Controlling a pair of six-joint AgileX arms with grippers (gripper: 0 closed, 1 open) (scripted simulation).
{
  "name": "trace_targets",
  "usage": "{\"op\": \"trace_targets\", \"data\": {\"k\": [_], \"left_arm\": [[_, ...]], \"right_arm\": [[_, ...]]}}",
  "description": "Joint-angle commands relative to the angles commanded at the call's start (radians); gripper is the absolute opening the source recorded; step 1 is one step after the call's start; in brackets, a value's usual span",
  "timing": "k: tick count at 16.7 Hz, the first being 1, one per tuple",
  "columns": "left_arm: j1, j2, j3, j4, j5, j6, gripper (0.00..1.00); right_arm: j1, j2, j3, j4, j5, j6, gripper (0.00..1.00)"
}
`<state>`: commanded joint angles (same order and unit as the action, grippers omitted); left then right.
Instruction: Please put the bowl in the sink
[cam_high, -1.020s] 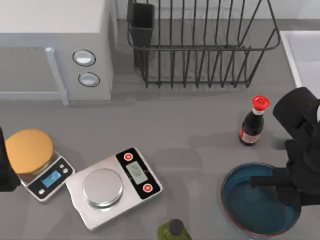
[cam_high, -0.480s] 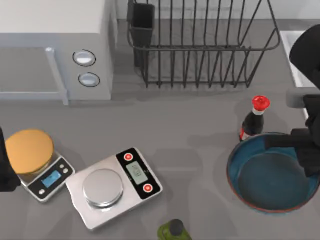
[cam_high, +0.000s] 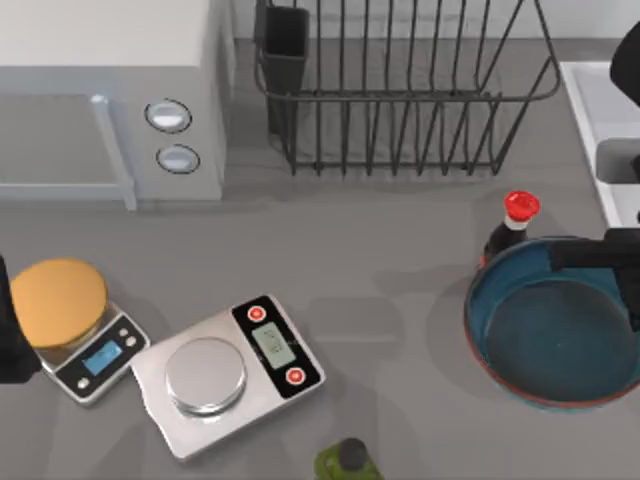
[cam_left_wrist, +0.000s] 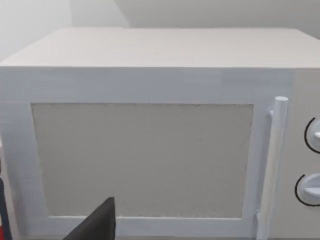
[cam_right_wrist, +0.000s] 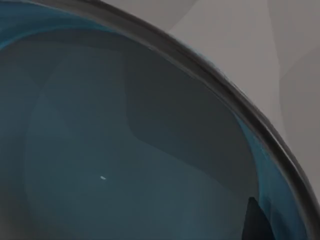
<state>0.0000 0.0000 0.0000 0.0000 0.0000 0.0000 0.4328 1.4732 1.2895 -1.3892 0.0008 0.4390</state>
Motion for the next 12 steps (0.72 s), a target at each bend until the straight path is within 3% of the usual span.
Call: {"op": "trace_targets", "data": {"k": [6, 12], "left_arm": [[0.000, 0.000, 0.000, 0.000, 0.000, 0.000, 1.00], [0.000, 0.000, 0.000, 0.000, 0.000, 0.000, 1.00]], "right_arm": [[-0.063, -0.016, 0.004, 0.156, -0.078, -0.065, 0.00], [-0.269, -0.014, -0.078, 0.682, -0.255, -0.207, 0.00]]}}
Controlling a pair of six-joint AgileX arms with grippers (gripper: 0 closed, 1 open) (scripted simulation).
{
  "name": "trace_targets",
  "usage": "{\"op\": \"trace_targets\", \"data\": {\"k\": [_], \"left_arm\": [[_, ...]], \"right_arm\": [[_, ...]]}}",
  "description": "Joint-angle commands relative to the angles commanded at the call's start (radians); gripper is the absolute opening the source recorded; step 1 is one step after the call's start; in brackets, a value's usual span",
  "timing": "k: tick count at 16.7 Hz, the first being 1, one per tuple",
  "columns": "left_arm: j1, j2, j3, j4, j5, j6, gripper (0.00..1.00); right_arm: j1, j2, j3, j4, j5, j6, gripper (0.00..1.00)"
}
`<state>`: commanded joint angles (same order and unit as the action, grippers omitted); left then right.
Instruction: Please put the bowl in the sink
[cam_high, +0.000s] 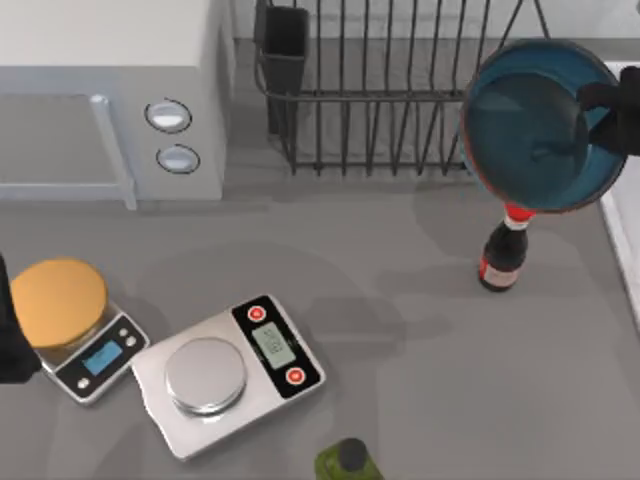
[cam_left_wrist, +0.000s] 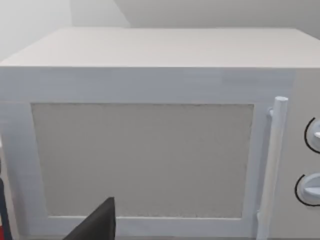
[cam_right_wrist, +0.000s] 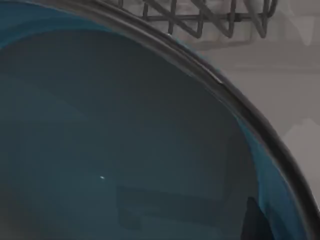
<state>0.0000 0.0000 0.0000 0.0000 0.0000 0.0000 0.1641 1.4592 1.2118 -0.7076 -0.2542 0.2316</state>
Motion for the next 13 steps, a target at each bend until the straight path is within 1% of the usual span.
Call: {"op": "trace_targets", "data": {"k": [4, 8, 11, 13], "left_arm": [[0.000, 0.000, 0.000, 0.000, 0.000, 0.000, 1.00], [0.000, 0.000, 0.000, 0.000, 0.000, 0.000, 1.00], [0.000, 0.000, 0.000, 0.000, 0.000, 0.000, 1.00], [0.000, 0.000, 0.000, 0.000, 0.000, 0.000, 1.00]], "right_arm": [[-0.189, 0.026, -0.141, 0.499, -0.113, -0.096, 0.00], [-0.384, 0.047, -0.315, 0.999, -0.194, -0.171, 0.00], [-0.512, 0.048, -0.438, 1.290, -0.229, -0.204, 0.00], [-0.583, 0.045, -0.508, 1.432, -0.241, -0.213, 0.00]]}}
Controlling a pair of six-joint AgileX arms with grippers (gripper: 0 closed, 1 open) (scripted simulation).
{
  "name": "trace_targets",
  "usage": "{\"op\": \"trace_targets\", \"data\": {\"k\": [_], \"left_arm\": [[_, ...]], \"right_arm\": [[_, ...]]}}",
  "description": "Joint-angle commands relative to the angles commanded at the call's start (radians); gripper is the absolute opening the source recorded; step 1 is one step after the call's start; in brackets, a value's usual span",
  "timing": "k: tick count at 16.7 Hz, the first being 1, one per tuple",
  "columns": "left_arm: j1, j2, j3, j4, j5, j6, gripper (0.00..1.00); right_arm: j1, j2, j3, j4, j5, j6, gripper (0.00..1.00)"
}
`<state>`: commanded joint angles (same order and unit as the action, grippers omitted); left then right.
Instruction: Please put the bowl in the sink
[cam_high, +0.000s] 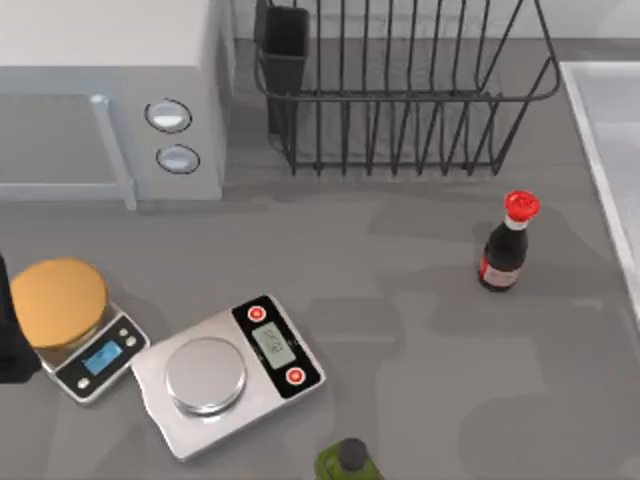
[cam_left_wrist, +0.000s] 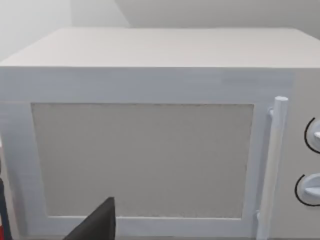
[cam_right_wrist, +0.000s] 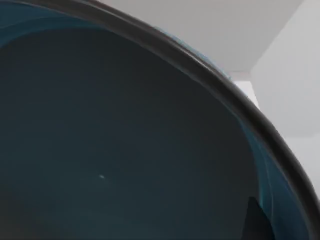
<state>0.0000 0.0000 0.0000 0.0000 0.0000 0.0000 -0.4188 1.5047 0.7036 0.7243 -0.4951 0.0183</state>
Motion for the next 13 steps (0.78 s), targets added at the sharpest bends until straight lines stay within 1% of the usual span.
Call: {"op": "trace_targets", "data": {"k": [2, 4, 11, 13], "left_arm": [[0.000, 0.000, 0.000, 0.000, 0.000, 0.000, 1.00], [0.000, 0.000, 0.000, 0.000, 0.000, 0.000, 1.00], [0.000, 0.000, 0.000, 0.000, 0.000, 0.000, 1.00], [0.000, 0.000, 0.000, 0.000, 0.000, 0.000, 1.00]], "right_arm": [[-0.055, -0.003, -0.054, 0.101, -0.005, -0.002, 0.00], [-0.092, -0.008, -0.091, 0.160, -0.007, -0.001, 0.00], [-0.103, -0.005, -0.105, 0.182, -0.006, 0.001, 0.00], [-0.104, 0.029, -0.109, 0.217, -0.008, 0.001, 0.00]]}}
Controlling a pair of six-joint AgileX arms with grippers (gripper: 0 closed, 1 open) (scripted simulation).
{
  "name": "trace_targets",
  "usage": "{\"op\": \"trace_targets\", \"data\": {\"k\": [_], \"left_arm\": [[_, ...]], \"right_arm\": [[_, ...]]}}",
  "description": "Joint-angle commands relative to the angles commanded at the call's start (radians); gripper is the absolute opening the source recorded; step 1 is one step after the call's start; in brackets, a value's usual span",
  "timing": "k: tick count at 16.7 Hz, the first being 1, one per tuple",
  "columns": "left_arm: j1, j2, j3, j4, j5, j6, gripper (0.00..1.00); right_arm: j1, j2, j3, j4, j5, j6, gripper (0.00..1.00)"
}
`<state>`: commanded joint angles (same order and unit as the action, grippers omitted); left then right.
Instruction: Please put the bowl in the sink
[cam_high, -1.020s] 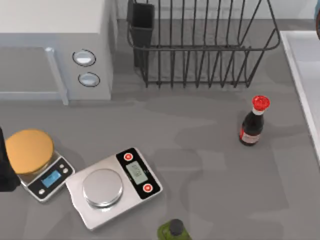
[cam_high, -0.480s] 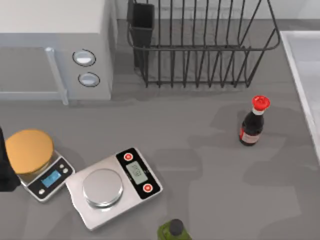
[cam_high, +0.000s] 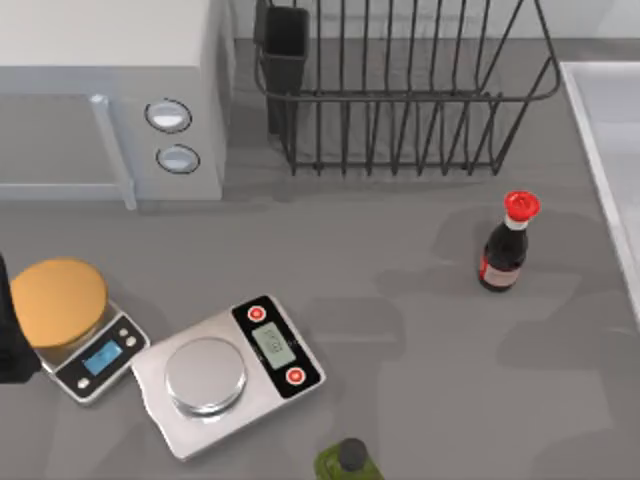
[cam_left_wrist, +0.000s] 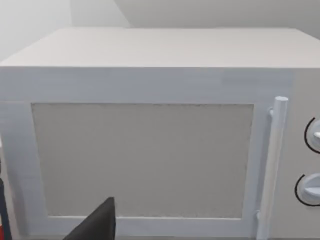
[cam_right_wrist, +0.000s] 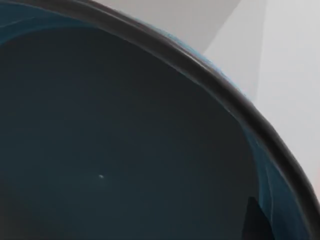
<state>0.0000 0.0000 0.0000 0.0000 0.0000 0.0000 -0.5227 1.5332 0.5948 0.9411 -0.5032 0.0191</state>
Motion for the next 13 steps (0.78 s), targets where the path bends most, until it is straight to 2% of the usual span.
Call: {"op": "trace_targets", "data": {"k": [3, 10, 13], "left_arm": [[0.000, 0.000, 0.000, 0.000, 0.000, 0.000, 1.00], [0.000, 0.000, 0.000, 0.000, 0.000, 0.000, 1.00], [0.000, 0.000, 0.000, 0.000, 0.000, 0.000, 1.00]], "right_arm": [[-0.005, 0.128, -0.014, 0.133, -0.002, -0.001, 0.00], [-0.009, 0.552, -0.079, 0.651, 0.004, -0.005, 0.00], [-0.006, 0.659, -0.101, 0.768, 0.009, -0.005, 0.00]]}}
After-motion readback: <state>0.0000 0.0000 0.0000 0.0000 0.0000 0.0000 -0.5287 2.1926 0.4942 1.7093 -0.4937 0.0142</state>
